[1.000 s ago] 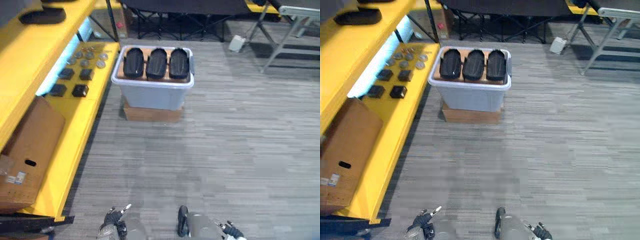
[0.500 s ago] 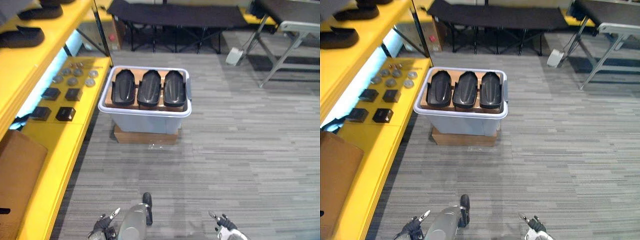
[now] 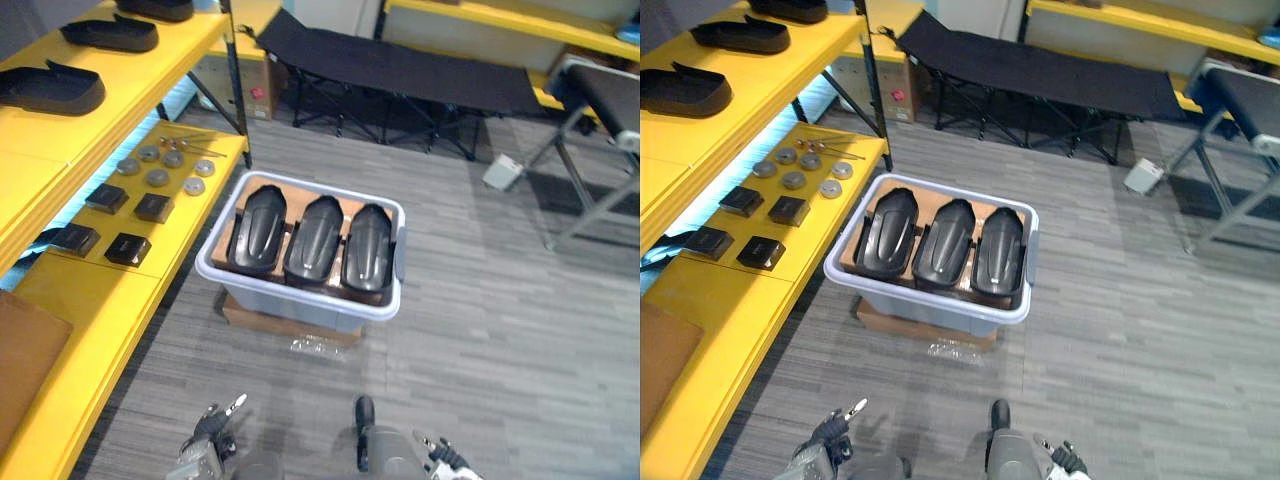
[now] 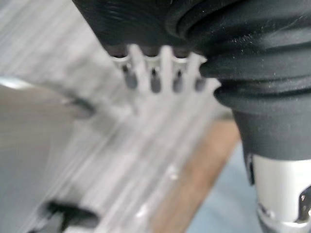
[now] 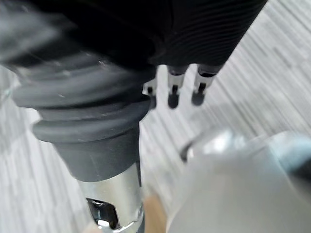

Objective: Walk over and take plastic housings, then place them on the shelf

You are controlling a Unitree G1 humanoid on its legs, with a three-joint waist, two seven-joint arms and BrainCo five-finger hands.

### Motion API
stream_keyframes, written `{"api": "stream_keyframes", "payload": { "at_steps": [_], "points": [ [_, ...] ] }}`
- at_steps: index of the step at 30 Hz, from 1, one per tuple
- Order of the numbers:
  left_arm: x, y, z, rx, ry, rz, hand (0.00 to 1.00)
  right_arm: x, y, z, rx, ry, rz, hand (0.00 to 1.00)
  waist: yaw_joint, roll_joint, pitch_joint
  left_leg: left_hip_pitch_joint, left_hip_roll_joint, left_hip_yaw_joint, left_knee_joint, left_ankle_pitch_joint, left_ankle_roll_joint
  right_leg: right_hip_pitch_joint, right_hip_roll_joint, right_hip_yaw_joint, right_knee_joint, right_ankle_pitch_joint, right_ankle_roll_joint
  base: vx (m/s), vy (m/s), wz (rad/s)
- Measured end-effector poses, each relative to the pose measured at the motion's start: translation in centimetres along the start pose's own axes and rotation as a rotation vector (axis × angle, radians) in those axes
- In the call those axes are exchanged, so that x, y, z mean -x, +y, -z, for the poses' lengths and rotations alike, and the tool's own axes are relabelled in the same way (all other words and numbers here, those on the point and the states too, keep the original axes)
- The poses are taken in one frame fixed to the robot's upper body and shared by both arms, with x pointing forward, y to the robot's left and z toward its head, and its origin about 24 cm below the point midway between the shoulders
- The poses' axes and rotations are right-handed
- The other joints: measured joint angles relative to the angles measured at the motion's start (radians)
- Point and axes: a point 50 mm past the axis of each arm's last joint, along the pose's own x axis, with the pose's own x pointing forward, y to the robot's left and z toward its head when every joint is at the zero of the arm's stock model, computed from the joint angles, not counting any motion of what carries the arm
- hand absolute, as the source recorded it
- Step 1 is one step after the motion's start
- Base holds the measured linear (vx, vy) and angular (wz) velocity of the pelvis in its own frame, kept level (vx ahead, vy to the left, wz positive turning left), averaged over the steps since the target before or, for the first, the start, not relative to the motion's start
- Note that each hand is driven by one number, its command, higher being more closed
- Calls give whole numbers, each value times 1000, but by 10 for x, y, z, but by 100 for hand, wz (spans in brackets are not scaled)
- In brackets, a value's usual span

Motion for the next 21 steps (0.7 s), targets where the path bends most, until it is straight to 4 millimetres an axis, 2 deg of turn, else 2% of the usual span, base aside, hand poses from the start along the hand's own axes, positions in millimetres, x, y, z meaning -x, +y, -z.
{"api": "stream_keyframes", "payload": {
  "at_steps": [2,4,5,6,7,8,9,10,11,12,13,15,17,19,21],
  "points": [
    [0,1,2,-9,14,-1,0,1,-5,4,-1,12,20,0,3,6,1,-13,24,62,19,0,-3,90,-3,-24,-47,1,-10,241,-212,29],
    [0,0,2,-35,17,9,0,1,-7,0,-24,-15,30,0,-2,4,2,-15,26,120,-101,5,-7,135,-19,-33,-96,0,-8,145,-117,11],
    [0,-1,1,-64,13,14,0,1,-7,-5,-32,-39,34,0,-8,6,1,-19,25,130,-216,33,-3,149,-26,-34,-116,-2,-2,102,-13,-6],
    [0,-2,0,-74,6,17,0,1,-7,-9,-32,-62,33,0,-11,8,0,-19,29,123,-307,89,0,147,-25,-29,-116,-13,12,108,30,-11],
    [-1,-2,0,-75,5,17,0,1,-9,-11,-29,-71,36,0,-12,10,1,-19,31,118,-327,125,-2,143,-24,-25,-111,-19,20,143,153,-25],
    [-1,-3,-1,-80,2,16,0,1,-11,-13,-25,-82,45,0,-13,8,2,-18,25,114,-338,198,6,134,-26,-11,-98,-33,37,120,181,-25],
    [-2,-2,-8,-109,-18,15,0,2,-8,-11,-28,-85,37,0,-13,-6,2,-15,9,126,-341,195,11,126,-44,2,-89,-41,49,132,227,-20],
    [-3,-1,-16,-146,-46,15,0,2,-3,-9,-32,-92,15,0,-15,-33,3,-24,-17,134,-350,184,22,108,-69,6,-81,-47,60,75,151,-7],
    [-3,-1,-20,-178,-62,20,0,2,-1,-8,-36,-100,4,0,-19,-42,1,-32,-30,137,-357,184,24,97,-82,8,-82,-46,64,131,208,-2],
    [-4,-4,-30,-226,-96,33,0,3,3,-9,-42,-124,-17,0,-20,-62,7,-35,-58,151,-375,194,43,87,-108,15,-92,-38,77,130,175,-4],
    [-4,-5,-32,-233,-106,39,0,3,3,-9,-44,-132,-26,0,-18,-66,5,-34,-68,159,-380,195,45,87,-118,22,-101,-33,84,152,171,-10],
    [-3,-13,-42,-232,-157,66,0,5,8,-20,-50,-207,-56,0,-18,-70,3,-29,-103,163,-390,195,57,101,-142,28,-128,-22,100,170,118,-3],
    [-1,-17,-49,-238,-193,79,0,6,13,-27,-52,-247,-82,0,-18,-59,9,-28,-115,163,-390,195,62,109,-154,27,-141,-19,105,142,80,2],
    [-1,-18,-51,-258,-208,82,0,10,26,-37,-45,-319,-119,0,-18,-43,8,-28,-117,162,-391,195,62,108,-156,27,-142,-19,105,125,29,-2],
    [-1,-18,-50,-265,-205,80,0,15,38,-48,-56,-392,-139,0,-19,-42,8,-22,-110,162,-392,195,61,109,-149,27,-142,-19,105,68,-26,-7]
  ]
}}
